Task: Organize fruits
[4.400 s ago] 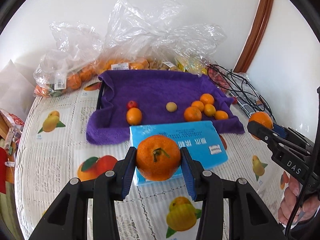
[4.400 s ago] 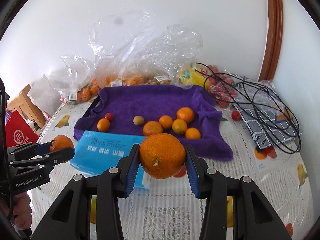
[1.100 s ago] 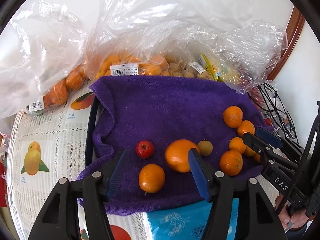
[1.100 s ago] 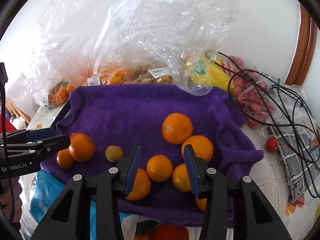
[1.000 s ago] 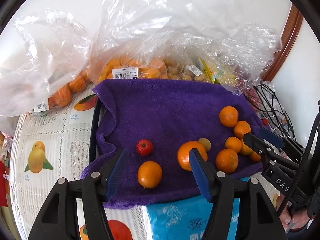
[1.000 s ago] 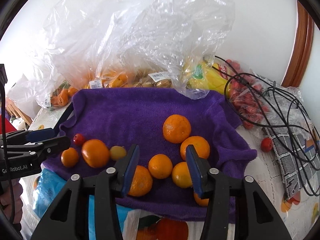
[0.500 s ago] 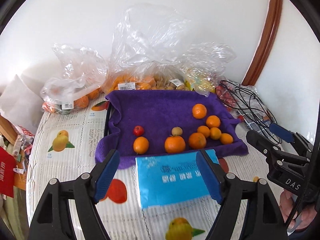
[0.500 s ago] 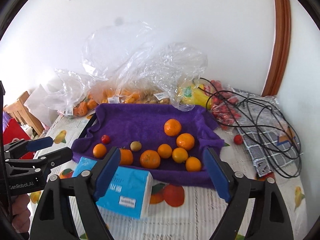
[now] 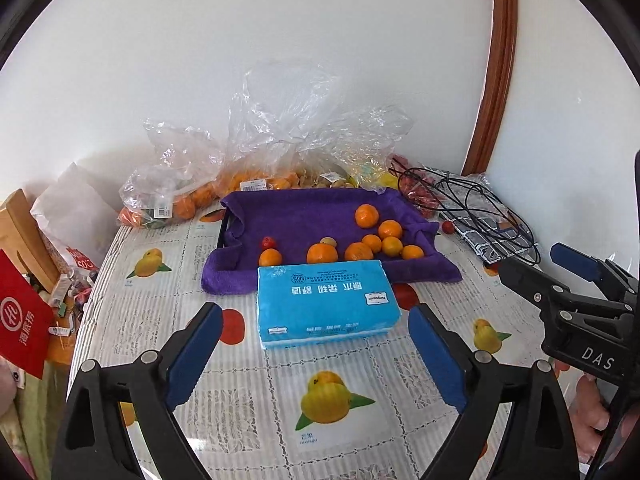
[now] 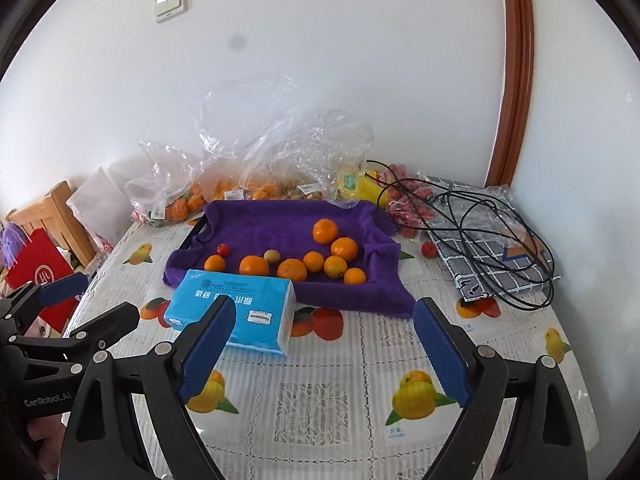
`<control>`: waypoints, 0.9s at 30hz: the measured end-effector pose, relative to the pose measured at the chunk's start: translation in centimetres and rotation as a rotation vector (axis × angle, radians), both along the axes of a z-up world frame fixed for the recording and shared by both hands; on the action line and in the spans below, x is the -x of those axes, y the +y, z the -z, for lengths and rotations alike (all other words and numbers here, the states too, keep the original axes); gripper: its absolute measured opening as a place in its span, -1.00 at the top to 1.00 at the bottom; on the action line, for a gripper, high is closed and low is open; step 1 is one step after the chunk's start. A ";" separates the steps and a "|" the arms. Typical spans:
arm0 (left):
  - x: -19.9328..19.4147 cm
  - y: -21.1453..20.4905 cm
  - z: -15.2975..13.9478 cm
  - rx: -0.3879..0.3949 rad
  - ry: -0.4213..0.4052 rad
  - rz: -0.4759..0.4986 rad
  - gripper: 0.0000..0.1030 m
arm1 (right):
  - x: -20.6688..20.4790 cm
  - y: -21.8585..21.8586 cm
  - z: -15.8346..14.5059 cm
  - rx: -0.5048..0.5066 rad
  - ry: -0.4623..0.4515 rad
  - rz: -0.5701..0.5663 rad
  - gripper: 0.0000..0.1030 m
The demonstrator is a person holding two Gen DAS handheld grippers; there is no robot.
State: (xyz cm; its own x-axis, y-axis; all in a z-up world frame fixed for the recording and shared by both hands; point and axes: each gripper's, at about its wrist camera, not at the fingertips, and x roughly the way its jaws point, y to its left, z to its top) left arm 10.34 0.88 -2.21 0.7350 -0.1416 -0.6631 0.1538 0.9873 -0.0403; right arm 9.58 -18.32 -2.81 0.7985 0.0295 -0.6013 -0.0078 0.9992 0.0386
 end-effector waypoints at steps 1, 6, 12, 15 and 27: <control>0.7 -0.1 0.0 0.001 -0.009 -0.003 -0.85 | 0.6 -0.1 -0.1 0.000 -0.011 -0.004 -0.86; 3.5 -0.3 0.4 0.007 -0.023 -0.011 -0.88 | 3.4 -0.6 0.0 -0.032 -0.038 -0.006 -1.00; 6.7 -0.3 0.4 0.006 -0.047 -0.026 -0.90 | 5.9 -1.3 0.1 -0.042 -0.037 0.025 -1.00; 8.0 -0.2 0.1 -0.003 -0.058 -0.033 -0.91 | 7.3 -1.5 -0.2 -0.049 -0.040 0.039 -1.00; 10.2 0.2 -0.2 0.021 -0.079 -0.040 -0.92 | 9.9 -0.6 -0.8 -0.007 -0.068 0.034 -1.00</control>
State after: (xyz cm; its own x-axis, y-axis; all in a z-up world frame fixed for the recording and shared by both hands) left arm 0.15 1.04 -1.99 0.7902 -0.1244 -0.6001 0.1179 0.9917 -0.0504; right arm -0.31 -18.93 -2.02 0.8379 0.0055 -0.5458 0.0233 0.9987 0.0458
